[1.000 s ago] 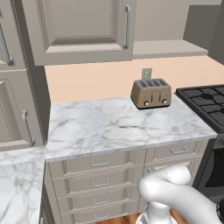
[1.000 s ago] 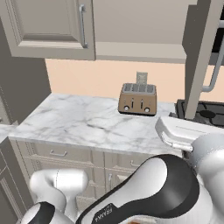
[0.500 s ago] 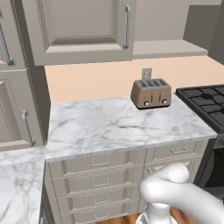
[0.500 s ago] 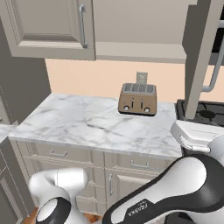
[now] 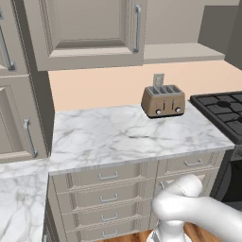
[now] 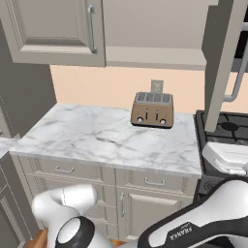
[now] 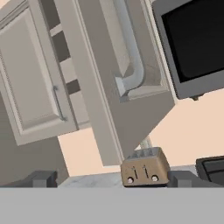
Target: Open the cabinet. Pick the dish brush and place it next to the sink. Then close the cabinet.
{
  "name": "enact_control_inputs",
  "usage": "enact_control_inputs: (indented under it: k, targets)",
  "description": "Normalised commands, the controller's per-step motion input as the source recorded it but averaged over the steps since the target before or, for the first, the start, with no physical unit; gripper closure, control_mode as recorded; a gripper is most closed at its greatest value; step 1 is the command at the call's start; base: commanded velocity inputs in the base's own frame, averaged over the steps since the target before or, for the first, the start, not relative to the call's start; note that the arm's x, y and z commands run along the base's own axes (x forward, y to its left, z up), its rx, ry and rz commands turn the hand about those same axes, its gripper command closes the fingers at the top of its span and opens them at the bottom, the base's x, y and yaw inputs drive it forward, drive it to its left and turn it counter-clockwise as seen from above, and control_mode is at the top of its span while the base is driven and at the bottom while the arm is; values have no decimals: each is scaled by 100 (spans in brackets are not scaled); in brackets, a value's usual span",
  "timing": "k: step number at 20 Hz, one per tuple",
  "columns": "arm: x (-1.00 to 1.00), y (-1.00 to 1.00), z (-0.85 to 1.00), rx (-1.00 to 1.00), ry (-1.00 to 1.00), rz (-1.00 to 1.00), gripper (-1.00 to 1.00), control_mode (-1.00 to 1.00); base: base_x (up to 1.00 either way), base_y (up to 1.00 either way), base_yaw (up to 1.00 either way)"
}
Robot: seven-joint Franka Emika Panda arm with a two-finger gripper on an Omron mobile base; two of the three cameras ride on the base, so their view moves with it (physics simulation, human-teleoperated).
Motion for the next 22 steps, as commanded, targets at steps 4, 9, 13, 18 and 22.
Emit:
enact_control_inputs:
  k: [4,9,13,18,22]
  targets:
    - [29,-13,-15,0,0,6,-100,-100,0,0,0]
    - [35,-20,-4,0,0,9,-100,-100,0,0,0]
    - [26,-27,0,0,0,9,-100,-100,0,0,0]
    - [26,-26,0,0,0,11,-100,-100,0,0,0]
    - [16,-14,0,0,0,13,-100,-100,0,0,0]
